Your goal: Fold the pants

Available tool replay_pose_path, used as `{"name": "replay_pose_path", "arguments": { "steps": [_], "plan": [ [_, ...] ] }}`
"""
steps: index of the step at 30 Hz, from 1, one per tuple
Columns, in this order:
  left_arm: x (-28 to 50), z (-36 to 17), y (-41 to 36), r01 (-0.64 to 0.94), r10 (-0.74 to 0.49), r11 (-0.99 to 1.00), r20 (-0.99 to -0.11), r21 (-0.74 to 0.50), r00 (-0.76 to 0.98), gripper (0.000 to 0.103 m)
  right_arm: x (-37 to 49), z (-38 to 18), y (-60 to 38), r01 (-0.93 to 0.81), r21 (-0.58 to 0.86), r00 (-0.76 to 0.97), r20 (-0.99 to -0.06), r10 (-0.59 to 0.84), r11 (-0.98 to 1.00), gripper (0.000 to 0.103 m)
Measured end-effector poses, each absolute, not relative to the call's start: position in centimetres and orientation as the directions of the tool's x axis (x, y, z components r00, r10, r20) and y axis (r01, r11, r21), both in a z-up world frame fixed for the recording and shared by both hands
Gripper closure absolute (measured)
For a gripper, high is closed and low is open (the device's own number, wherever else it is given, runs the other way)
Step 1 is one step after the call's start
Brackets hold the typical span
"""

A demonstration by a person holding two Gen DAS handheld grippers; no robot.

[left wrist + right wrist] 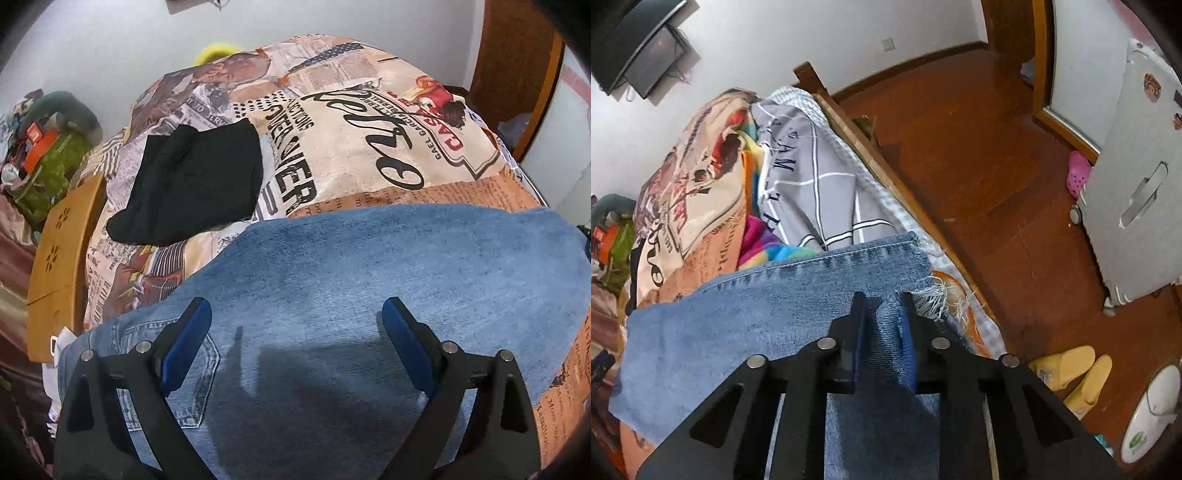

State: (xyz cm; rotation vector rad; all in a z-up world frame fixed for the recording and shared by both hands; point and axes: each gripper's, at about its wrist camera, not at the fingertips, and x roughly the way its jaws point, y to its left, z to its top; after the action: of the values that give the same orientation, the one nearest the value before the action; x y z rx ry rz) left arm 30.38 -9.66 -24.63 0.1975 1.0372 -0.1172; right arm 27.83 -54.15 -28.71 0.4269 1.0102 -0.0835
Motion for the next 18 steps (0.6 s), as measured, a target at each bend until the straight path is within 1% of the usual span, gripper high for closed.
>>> {"name": "replay_pose_path", "arguments": {
  "steps": [3, 7, 10, 14, 16, 18],
  "plan": [
    [30.2, -24.4, -10.1, 0.197, 0.003, 0.973, -0.857, 0.122, 0.515, 0.009, 27.4, -26.7, -53.5, 0.239, 0.252, 0.594, -0.802, 0.063, 0.938, 0.094],
    [30.2, -23.8, -10.1, 0.189, 0.005, 0.974, -0.847, 0.125, 0.532, 0.009, 28.0, -23.5, -52.9, 0.219, 0.223, 0.682, -0.731, 0.015, 0.950, 0.095],
    [30.2, -23.5, -9.8, 0.175, 0.011, 0.976, -0.841, 0.126, 0.542, 0.009, 29.4, -22.0, -52.4, 0.204, 0.186, 0.716, -0.698, -0.017, 0.961, 0.095],
    [30.2, -23.9, -9.5, 0.165, 0.010, 0.980, -0.848, 0.115, 0.530, 0.009, 31.5, -23.7, -51.8, 0.212, 0.110, 0.678, -0.733, -0.065, 0.971, 0.096],
    [30.2, -24.3, -9.5, 0.168, 0.012, 0.979, -0.854, 0.117, 0.521, 0.009, 32.4, -26.0, -52.0, 0.230, 0.080, 0.631, -0.771, -0.086, 0.970, 0.096],
    [30.2, -24.8, -9.8, 0.184, 0.004, 0.977, -0.863, 0.112, 0.506, 0.009, 32.8, -28.5, -52.4, 0.257, 0.081, 0.567, -0.819, -0.083, 0.963, 0.097]
  ]
}}
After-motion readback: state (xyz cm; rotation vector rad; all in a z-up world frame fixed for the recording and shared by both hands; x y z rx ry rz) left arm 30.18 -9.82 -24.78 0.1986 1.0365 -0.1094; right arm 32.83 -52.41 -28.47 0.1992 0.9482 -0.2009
